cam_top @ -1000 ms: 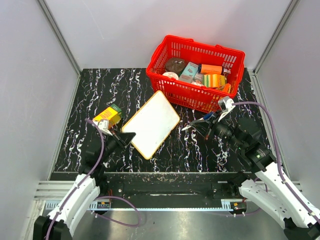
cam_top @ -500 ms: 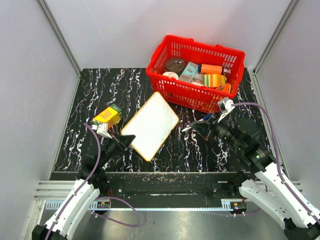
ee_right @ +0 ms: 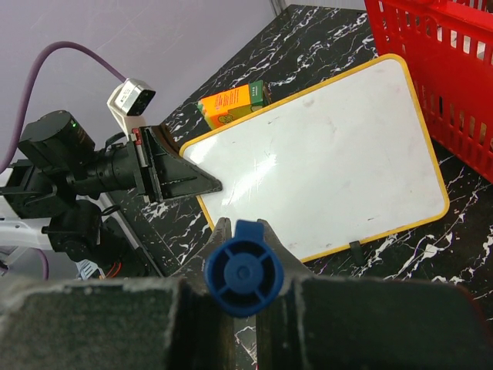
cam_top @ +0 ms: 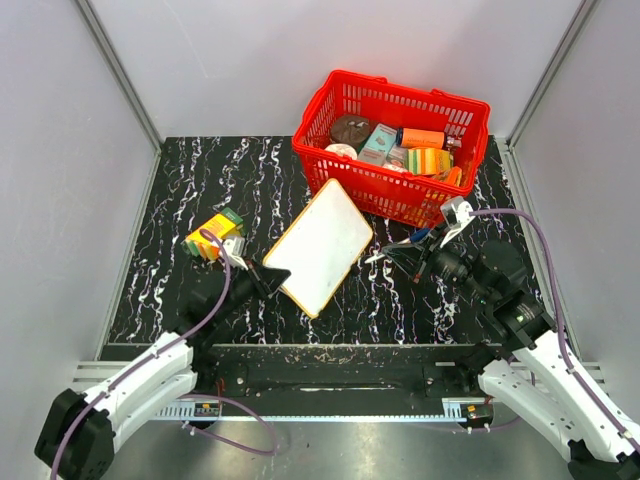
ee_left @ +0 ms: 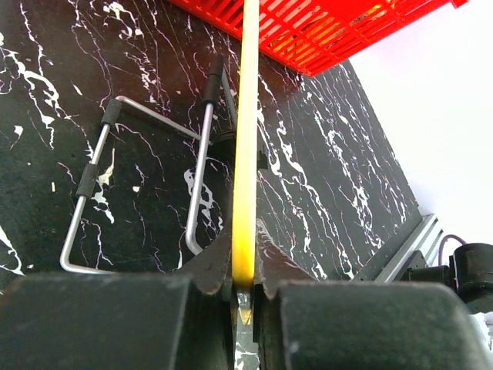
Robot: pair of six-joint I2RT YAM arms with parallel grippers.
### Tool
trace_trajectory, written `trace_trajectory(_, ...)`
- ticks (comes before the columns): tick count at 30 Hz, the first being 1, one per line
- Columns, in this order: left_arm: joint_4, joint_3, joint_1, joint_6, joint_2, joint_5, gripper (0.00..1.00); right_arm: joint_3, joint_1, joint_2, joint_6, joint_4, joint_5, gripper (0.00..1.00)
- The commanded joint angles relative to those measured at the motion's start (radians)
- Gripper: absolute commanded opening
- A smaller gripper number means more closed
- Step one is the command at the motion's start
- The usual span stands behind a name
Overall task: Write a sentence on the whiteboard
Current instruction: Adjust the whiteboard stand at the center of the board.
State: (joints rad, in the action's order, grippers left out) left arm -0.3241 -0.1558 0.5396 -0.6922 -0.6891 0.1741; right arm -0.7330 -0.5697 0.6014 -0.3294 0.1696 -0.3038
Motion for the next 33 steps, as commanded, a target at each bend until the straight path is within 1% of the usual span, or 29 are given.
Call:
trace_trajectory(1,0.232,0.035,0.028,0.088,0.002,0.111,0.0,-0.005,-0.004,-0.014,-0.002,-0.019,0.008,0.0)
trace_trajectory(5,0.322,0.036,0.031,0.059,0.143,0.071,0.0,-0.003,-0.004,-0.015,0.001,-0.015,0.008,0.0)
trace_trajectory(6,0.394,0.035,0.031,0.051,0.202,0.062,0.0,-0.003,-0.004,-0.017,0.001,-0.013,0.008,0.0)
trace_trajectory(9,0.437,0.038,0.031,0.005,0.278,0.065,0.0,-0.003,-0.002,-0.014,0.003,-0.013,0.008,0.0)
trace_trajectory(12,0.46,0.047,0.039,-0.032,0.287,0.059,0.0,-0.002,-0.002,-0.011,0.003,-0.015,0.008,0.0)
trace_trajectory(14,0.47,0.052,0.043,-0.053,0.278,0.019,0.0,0.0,-0.004,-0.009,0.001,-0.016,0.011,0.0)
trace_trajectory(16,0.477,0.05,0.045,-0.059,0.249,-0.001,0.0,0.004,-0.004,-0.012,0.0,-0.015,0.009,0.0)
trace_trajectory(18,0.491,0.035,0.048,-0.07,0.214,-0.044,0.02,0.007,-0.004,-0.015,0.0,-0.015,0.011,0.0)
trace_trajectory(22,0.502,0.022,0.054,-0.075,0.197,-0.079,0.13,0.007,-0.004,-0.028,0.0,-0.01,0.014,0.0)
trace_trajectory(23,0.507,0.024,0.056,-0.078,0.203,-0.091,0.23,0.007,-0.004,-0.029,-0.002,-0.009,0.017,0.0)
trace_trajectory(27,0.543,0.025,0.06,-0.098,0.261,-0.128,0.34,0.007,-0.004,-0.034,0.001,-0.004,0.02,0.0)
trace_trajectory(28,0.549,0.027,0.06,-0.105,0.273,-0.136,0.37,0.009,-0.004,-0.034,0.0,-0.004,0.022,0.0)
trace_trajectory(29,0.556,0.025,0.062,-0.11,0.296,-0.152,0.43,0.007,-0.004,-0.034,0.001,-0.004,0.022,0.0)
trace_trajectory(30,0.569,0.027,0.063,-0.113,0.307,-0.157,0.45,0.007,-0.004,-0.035,0.0,-0.004,0.02,0.0)
trace_trajectory(32,0.58,0.025,0.063,-0.119,0.33,-0.171,0.51,0.004,-0.004,-0.034,0.0,-0.004,0.02,0.0)
trace_trajectory(33,0.591,0.022,0.063,-0.122,0.336,-0.171,0.57,0.006,-0.004,-0.035,0.0,-0.002,0.019,0.0)
